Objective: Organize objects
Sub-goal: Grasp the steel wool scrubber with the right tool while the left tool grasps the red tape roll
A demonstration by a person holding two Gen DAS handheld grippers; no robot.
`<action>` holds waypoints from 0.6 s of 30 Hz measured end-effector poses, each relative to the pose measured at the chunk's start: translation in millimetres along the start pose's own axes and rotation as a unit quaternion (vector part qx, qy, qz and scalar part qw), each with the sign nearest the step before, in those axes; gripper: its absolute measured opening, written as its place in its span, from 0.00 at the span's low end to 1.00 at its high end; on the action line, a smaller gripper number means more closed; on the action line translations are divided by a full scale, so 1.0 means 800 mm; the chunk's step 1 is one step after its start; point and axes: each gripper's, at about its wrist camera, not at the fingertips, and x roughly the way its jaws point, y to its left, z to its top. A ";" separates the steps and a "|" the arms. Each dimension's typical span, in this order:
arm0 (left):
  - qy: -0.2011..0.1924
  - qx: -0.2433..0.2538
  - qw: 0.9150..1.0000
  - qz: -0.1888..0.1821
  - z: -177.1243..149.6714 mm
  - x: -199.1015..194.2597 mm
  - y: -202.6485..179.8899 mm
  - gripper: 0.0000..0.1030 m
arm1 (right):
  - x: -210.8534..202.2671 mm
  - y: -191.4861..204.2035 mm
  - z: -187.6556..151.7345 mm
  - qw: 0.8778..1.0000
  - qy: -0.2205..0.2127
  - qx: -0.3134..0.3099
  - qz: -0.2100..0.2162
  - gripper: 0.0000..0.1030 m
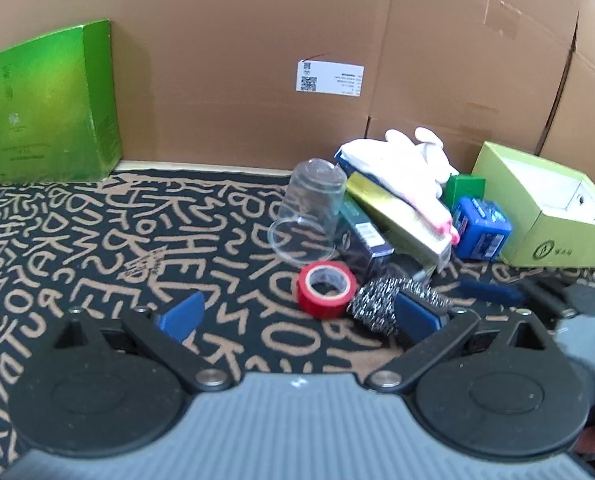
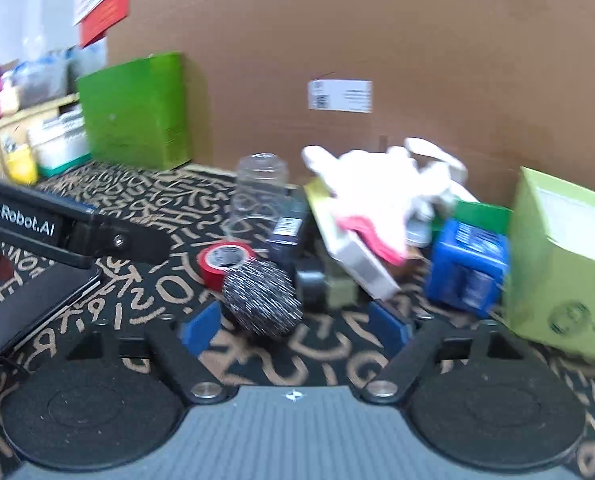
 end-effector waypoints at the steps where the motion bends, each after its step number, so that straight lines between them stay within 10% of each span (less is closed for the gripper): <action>1: 0.000 -0.001 1.000 -0.005 0.002 0.003 0.000 0.99 | 0.009 0.003 0.003 1.000 0.004 -0.006 0.005 0.66; 4: 0.003 0.011 1.000 -0.011 0.006 0.018 -0.008 0.95 | 0.029 0.009 0.007 0.999 0.020 -0.012 0.029 0.37; 18: 0.068 0.047 0.997 -0.004 0.003 0.108 -0.034 0.45 | -0.032 -0.020 -0.036 0.999 0.008 0.053 0.000 0.33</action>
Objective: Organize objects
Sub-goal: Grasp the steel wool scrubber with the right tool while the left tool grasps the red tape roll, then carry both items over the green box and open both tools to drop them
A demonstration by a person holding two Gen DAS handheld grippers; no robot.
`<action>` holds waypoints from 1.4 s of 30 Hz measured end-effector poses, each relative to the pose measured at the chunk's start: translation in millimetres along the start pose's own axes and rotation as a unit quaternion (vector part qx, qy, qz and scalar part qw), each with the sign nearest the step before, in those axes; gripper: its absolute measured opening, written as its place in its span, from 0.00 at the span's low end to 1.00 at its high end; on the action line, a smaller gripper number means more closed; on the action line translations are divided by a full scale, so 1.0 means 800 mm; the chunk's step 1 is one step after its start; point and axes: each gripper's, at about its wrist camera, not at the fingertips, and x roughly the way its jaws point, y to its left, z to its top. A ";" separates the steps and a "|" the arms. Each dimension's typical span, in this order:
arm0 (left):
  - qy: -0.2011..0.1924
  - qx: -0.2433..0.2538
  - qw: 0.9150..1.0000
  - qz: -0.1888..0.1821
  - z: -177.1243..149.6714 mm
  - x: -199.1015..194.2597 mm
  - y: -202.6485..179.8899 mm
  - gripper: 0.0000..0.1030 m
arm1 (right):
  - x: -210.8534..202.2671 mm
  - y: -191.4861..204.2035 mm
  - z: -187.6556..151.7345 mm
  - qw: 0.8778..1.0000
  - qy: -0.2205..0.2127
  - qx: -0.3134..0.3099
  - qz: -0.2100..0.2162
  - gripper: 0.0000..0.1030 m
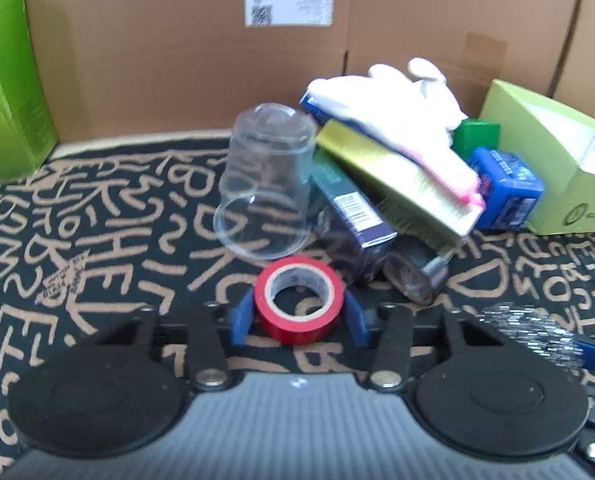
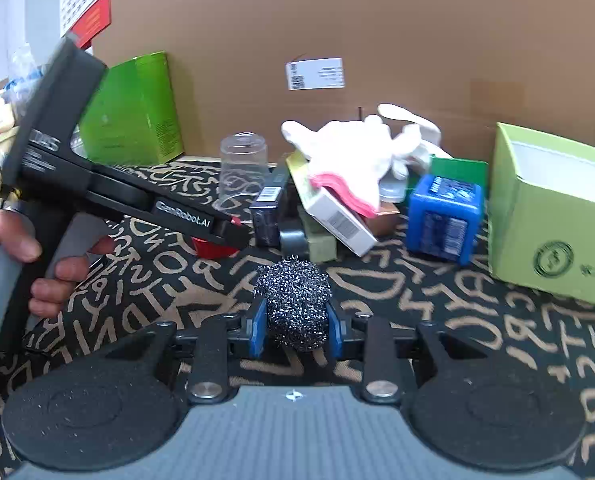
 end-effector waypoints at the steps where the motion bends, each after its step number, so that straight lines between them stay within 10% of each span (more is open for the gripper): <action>1: -0.001 0.003 1.000 0.001 -0.001 0.000 -0.001 0.45 | -0.003 -0.002 -0.001 1.000 -0.002 0.004 0.000 0.33; 9: -0.003 0.009 1.000 -0.024 -0.011 -0.043 -0.025 0.45 | -0.036 -0.012 -0.009 0.999 -0.025 0.021 -0.007 0.31; 22: -0.083 0.071 0.978 -0.180 0.063 -0.145 -0.162 0.45 | -0.134 -0.080 0.021 0.989 -0.119 0.047 -0.074 0.31; 31: -0.075 0.097 0.976 -0.179 0.148 -0.056 -0.287 0.45 | -0.141 -0.173 0.071 0.976 -0.134 0.058 -0.163 0.30; 42: -0.035 0.100 0.981 -0.163 0.180 0.080 -0.329 0.45 | -0.027 -0.314 0.093 0.976 -0.029 0.111 -0.183 0.31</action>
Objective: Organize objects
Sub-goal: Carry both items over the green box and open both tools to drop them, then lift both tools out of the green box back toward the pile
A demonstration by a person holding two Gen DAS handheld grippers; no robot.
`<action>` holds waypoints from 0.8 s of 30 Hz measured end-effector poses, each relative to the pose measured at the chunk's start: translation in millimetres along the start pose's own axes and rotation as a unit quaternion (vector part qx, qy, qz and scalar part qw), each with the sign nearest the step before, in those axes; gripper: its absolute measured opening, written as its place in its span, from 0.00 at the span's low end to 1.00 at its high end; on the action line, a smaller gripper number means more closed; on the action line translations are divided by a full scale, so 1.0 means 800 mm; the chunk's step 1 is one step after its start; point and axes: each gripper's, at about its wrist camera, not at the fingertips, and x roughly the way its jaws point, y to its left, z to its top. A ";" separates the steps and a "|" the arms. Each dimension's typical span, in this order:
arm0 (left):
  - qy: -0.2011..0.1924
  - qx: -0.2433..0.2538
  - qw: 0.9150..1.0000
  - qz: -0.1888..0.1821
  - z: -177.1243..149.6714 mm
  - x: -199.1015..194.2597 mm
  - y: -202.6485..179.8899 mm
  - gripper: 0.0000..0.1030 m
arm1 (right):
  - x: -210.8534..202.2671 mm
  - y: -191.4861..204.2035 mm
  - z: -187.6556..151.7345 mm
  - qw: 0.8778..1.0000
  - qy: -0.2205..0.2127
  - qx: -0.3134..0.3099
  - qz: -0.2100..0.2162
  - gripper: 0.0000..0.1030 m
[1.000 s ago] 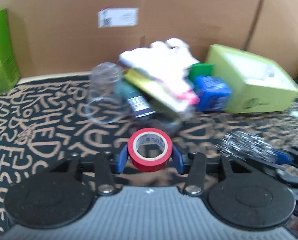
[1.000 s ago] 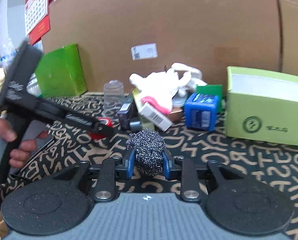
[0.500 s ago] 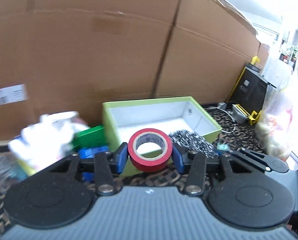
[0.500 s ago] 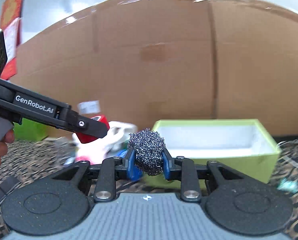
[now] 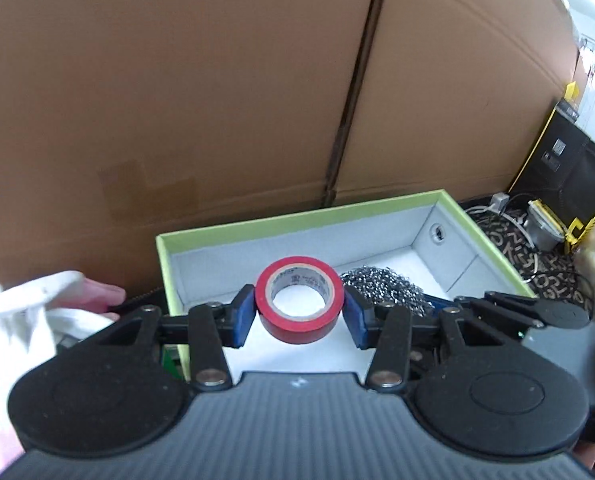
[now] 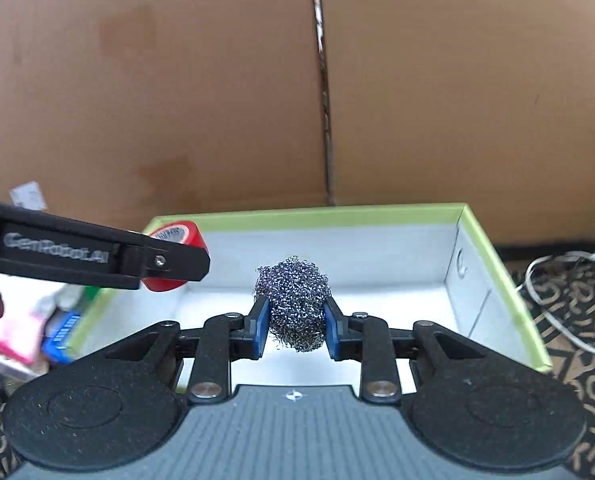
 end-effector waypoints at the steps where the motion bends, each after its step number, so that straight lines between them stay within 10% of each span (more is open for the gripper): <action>1: 0.003 0.001 1.000 0.001 0.000 0.008 0.002 0.45 | 0.010 -0.004 0.000 1.000 0.007 0.003 0.002 0.31; 4: -0.002 -0.004 1.000 -0.012 -0.003 0.015 0.010 0.69 | 0.033 -0.011 -0.002 1.000 0.019 0.001 -0.003 0.36; 8: -0.034 -0.020 0.999 -0.008 -0.008 0.004 0.013 1.00 | 0.044 -0.014 -0.007 1.000 0.022 -0.010 -0.013 0.69; 24: -0.092 -0.036 0.995 0.005 -0.062 -0.199 0.018 1.00 | -0.112 0.034 -0.004 0.993 -0.110 -0.037 -0.009 0.97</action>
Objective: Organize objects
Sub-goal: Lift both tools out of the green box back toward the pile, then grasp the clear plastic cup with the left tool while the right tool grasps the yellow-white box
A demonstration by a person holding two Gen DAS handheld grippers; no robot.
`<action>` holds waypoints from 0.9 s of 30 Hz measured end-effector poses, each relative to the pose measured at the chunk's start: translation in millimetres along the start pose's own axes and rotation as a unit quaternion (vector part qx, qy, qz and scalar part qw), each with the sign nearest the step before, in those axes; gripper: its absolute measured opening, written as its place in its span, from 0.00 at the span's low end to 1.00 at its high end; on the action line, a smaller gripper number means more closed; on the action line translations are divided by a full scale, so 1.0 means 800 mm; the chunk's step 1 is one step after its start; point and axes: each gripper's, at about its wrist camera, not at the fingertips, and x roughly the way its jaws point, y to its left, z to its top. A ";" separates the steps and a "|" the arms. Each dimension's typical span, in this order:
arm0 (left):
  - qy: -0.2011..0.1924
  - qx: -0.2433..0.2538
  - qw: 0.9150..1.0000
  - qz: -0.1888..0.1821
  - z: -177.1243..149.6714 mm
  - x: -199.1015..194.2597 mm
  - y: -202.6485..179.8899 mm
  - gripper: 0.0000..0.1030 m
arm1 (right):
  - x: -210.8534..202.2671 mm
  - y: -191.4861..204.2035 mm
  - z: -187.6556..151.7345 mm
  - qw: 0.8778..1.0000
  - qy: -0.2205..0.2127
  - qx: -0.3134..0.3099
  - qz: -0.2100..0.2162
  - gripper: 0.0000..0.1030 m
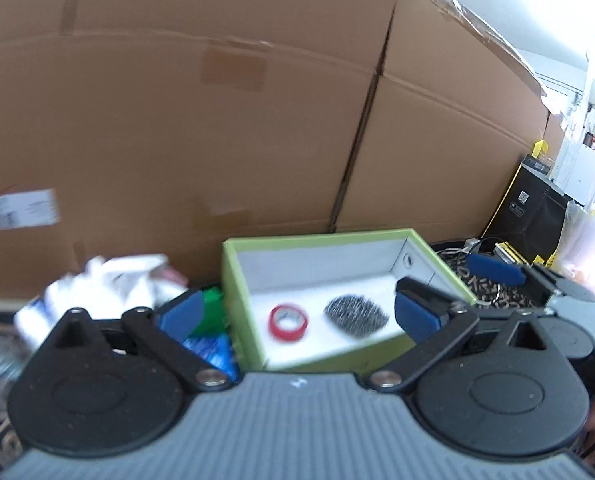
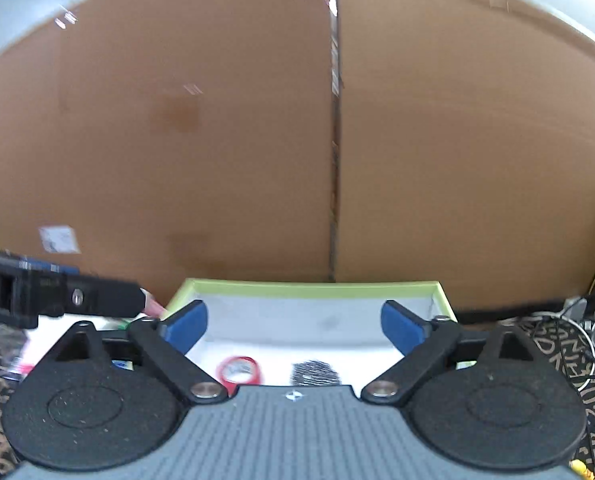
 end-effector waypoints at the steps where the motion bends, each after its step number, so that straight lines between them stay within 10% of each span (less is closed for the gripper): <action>1: 0.000 0.001 1.000 0.009 -0.008 -0.015 0.005 1.00 | -0.012 0.006 0.000 1.000 -0.007 -0.001 0.009 0.98; 8: -0.018 -0.041 0.998 0.048 -0.068 -0.098 0.058 1.00 | -0.073 0.065 -0.037 0.997 -0.053 0.008 0.064 1.00; 18: 0.023 -0.148 0.983 0.109 -0.157 -0.118 0.171 1.00 | -0.067 0.156 -0.100 0.988 0.021 -0.008 0.150 1.00; 27: 0.021 -0.175 0.976 0.127 -0.156 -0.122 0.220 1.00 | -0.021 0.224 -0.123 0.983 0.078 -0.041 0.162 0.94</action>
